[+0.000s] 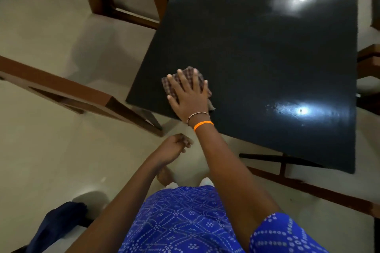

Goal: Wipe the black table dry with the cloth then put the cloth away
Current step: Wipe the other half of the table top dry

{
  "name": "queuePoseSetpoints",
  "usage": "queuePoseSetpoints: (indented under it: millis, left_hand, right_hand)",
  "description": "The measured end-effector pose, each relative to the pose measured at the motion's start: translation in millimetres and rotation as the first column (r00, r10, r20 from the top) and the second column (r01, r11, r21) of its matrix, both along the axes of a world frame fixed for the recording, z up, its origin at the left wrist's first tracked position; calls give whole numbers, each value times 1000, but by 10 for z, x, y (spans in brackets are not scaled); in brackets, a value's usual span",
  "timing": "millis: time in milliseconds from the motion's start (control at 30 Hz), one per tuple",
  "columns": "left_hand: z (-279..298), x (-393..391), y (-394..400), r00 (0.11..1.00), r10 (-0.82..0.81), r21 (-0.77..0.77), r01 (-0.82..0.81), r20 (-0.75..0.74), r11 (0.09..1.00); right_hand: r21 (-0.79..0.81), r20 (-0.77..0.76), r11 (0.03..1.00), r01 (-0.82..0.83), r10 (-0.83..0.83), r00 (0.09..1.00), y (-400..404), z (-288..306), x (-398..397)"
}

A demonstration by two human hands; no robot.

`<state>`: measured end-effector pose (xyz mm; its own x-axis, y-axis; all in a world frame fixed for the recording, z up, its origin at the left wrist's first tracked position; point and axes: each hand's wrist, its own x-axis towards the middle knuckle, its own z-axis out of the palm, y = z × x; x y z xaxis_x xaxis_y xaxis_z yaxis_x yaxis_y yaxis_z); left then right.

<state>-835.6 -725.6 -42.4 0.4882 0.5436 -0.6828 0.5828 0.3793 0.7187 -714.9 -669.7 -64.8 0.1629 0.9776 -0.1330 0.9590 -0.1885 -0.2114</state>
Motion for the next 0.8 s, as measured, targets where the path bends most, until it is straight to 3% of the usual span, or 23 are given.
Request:
queuePoseSetpoints:
  millis: [167, 433, 567, 667, 800]
  left_hand:
    - [-4, 450, -202, 994, -104, -32, 103, -33, 994]
    - [-80, 1112, -481, 978, -197, -97, 190, -68, 977]
    - [-97, 1201, -510, 985, -168, -134, 162, -37, 978]
    - [-107, 1152, -504, 994, -106, -178, 106, 10, 978]
    - [-122, 981, -476, 999, -21, -221, 27, 32, 975]
  right_hand:
    - [-1, 40, 942, 337, -337, 941, -552, -53, 1305]
    - [-16, 65, 652, 758, -756, 651, -1902, 5, 2880]
    - [-43, 54, 507, 861, -859, 508, -2475, 53, 3114]
    - [-52, 22, 457, 888, -888, 458, -2673, 58, 3008]
    - [-14, 95, 409, 912, -908, 408, -2594, 26, 2532]
